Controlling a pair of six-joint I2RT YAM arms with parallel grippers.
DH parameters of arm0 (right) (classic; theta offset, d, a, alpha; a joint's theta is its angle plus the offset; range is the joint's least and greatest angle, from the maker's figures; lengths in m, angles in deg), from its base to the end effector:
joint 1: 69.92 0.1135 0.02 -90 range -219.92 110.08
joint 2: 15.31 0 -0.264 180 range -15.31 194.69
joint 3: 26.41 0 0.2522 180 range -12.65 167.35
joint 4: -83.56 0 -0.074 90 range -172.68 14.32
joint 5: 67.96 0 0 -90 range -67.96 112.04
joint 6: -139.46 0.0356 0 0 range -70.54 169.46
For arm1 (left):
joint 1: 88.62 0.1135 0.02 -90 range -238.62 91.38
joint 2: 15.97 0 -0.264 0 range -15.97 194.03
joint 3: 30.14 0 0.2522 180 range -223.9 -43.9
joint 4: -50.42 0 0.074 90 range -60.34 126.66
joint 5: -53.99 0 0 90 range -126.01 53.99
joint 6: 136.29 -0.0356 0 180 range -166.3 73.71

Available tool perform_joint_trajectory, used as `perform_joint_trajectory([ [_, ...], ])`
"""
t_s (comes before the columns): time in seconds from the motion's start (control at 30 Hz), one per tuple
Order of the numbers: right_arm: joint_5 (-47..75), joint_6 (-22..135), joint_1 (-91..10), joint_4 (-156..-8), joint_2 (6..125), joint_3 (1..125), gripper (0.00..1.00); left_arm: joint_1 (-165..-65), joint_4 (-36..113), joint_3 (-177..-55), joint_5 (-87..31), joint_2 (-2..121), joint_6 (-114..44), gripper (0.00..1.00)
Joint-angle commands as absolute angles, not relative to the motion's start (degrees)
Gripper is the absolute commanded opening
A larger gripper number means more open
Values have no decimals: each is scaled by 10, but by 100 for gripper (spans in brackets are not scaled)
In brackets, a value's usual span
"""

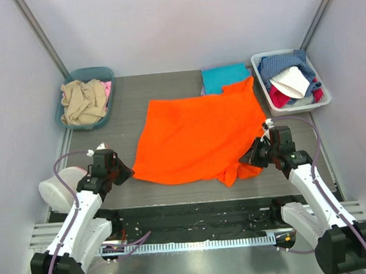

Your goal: Fold and stack the t-shirts

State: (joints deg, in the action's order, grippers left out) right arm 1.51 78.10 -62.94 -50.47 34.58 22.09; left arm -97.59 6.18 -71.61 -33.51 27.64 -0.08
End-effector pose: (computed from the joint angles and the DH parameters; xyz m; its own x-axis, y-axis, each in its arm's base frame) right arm 0.1719 0.0336 0.2303 -0.8084 0.3532 -0.4709 0.0431 0.8333 0.5511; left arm 0.1543 -0.0259 0.2069 -0.6287 -0.6309 -0.4546 -0.3878 0.7611 -0.5199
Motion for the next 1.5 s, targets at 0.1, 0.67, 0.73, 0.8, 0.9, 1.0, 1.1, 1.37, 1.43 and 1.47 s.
perform_joint_trajectory([
  [0.1, -32, 839, -619, -525, 312, 189, 1, -974, 97, -703, -395, 271, 49, 0],
  [0.67, -24, 819, -618, -500, 340, 192, 1, -973, 43, -730, -445, 262, 35, 0],
  [0.73, -34, 812, -615, -501, 365, 206, 1, -974, 40, -739, -450, 267, 36, 0],
  [0.8, -48, 806, -602, -502, 387, 216, 4, -974, 39, -747, -451, 269, 35, 0],
  [0.9, -69, 792, -551, -495, 437, 241, 28, -974, 38, -755, -452, 270, 36, 0],
  [1.0, 0, 809, -517, -491, 438, 271, 59, -974, 34, -761, -452, 271, 36, 0],
  [1.1, 97, 829, -517, -493, 433, 289, 67, -974, 29, -762, -456, 267, 35, 0],
  [1.37, 284, 856, -517, -523, 520, 332, 68, -974, 13, -771, -466, 259, 28, 0],
  [1.43, 311, 855, -517, -532, 564, 347, 68, -974, 12, -772, -464, 255, 30, 0],
  [1.47, 321, 854, -517, -540, 583, 353, 68, -974, 12, -772, -464, 254, 29, 0],
])
